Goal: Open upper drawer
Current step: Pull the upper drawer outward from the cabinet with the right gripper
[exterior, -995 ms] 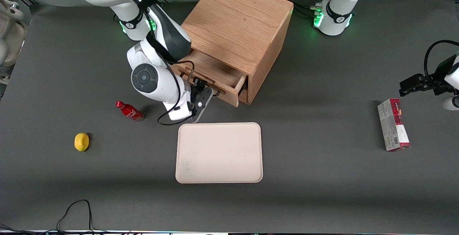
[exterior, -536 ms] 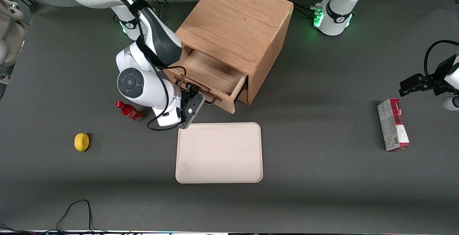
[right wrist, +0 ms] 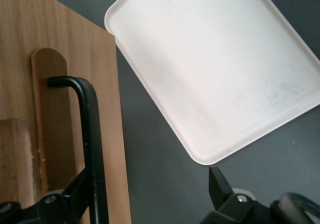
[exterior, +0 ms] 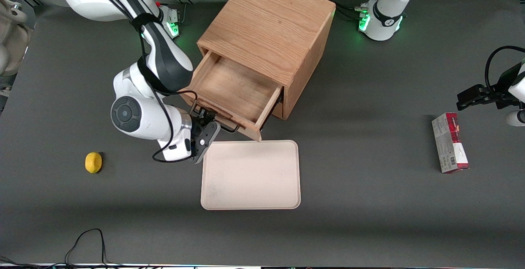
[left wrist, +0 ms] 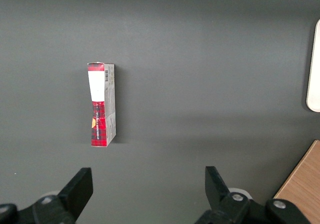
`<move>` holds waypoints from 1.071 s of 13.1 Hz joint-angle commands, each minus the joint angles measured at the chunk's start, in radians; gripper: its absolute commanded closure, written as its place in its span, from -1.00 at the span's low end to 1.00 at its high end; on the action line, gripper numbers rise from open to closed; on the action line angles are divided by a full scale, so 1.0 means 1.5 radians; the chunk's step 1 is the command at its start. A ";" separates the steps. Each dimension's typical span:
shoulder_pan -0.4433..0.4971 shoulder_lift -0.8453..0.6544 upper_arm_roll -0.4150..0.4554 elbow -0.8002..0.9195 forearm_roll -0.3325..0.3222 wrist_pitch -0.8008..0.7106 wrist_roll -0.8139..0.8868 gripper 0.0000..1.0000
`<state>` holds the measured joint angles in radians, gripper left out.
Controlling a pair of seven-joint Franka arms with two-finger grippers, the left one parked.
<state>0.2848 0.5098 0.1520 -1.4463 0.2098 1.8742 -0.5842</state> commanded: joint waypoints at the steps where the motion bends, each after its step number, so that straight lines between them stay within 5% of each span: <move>1: -0.007 0.025 0.002 0.035 -0.015 -0.017 -0.033 -1.00; 4: -0.007 0.041 -0.005 0.051 -0.060 -0.016 -0.034 -1.00; 14: -0.010 0.060 -0.037 0.111 -0.062 -0.018 -0.030 -1.00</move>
<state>0.2720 0.5825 0.1139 -1.3415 0.1321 1.8675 -0.6129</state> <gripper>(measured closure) 0.000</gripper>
